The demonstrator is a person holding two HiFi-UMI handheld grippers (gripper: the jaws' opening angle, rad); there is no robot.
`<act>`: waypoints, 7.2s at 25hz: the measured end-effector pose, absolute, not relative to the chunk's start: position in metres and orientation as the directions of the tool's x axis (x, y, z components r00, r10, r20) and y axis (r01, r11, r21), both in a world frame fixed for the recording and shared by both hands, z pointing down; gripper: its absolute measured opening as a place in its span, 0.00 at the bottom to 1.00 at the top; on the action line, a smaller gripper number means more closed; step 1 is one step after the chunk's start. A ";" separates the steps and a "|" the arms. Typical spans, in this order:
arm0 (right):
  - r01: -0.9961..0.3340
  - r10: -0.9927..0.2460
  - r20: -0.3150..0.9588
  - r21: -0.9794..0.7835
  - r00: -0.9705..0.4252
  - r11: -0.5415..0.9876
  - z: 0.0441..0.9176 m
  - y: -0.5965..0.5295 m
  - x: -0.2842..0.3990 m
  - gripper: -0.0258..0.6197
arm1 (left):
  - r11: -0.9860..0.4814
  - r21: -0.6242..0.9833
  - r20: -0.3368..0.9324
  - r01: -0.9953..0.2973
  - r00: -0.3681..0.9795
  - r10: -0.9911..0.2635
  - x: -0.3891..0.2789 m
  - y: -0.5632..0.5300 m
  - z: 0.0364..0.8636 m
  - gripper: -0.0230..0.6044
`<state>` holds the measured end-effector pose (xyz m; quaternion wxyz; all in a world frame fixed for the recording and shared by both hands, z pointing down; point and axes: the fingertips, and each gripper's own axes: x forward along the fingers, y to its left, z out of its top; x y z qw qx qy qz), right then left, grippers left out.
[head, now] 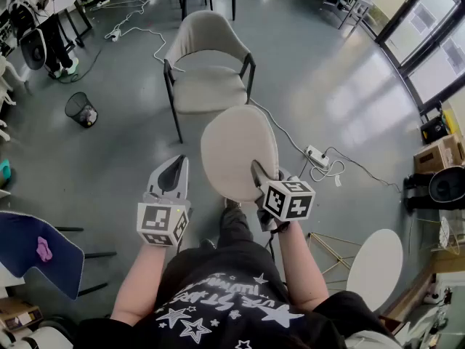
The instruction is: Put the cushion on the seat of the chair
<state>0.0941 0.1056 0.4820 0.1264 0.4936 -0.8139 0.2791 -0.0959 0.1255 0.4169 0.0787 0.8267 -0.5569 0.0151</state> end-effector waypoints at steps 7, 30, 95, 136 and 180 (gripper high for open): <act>-0.868 -0.732 0.470 -0.327 -0.493 0.374 0.477 0.113 0.088 0.13 | -0.371 0.109 0.111 -0.922 0.383 -0.917 -0.096 0.136 0.414 0.05; -0.832 -0.714 0.453 -0.432 -0.534 0.348 0.482 0.099 0.079 0.13 | -0.335 0.134 0.141 -0.933 0.353 -0.925 -0.113 0.137 0.432 0.05; -0.848 -0.653 0.566 -0.471 -0.502 0.243 0.528 -0.327 0.048 0.13 | -0.308 0.183 0.350 -0.934 0.354 -0.867 -0.159 -0.278 0.499 0.05; -0.759 -0.559 0.595 -0.644 -0.577 0.097 0.666 -0.453 -0.070 0.13 | -0.289 0.219 0.551 -0.932 0.362 -0.752 -0.229 -0.418 0.629 0.05; -0.923 -0.506 0.815 -0.374 -0.284 -0.084 0.886 -0.455 0.095 0.55 | -0.284 0.257 0.748 -0.924 0.377 -0.546 -0.145 -0.423 0.769 0.05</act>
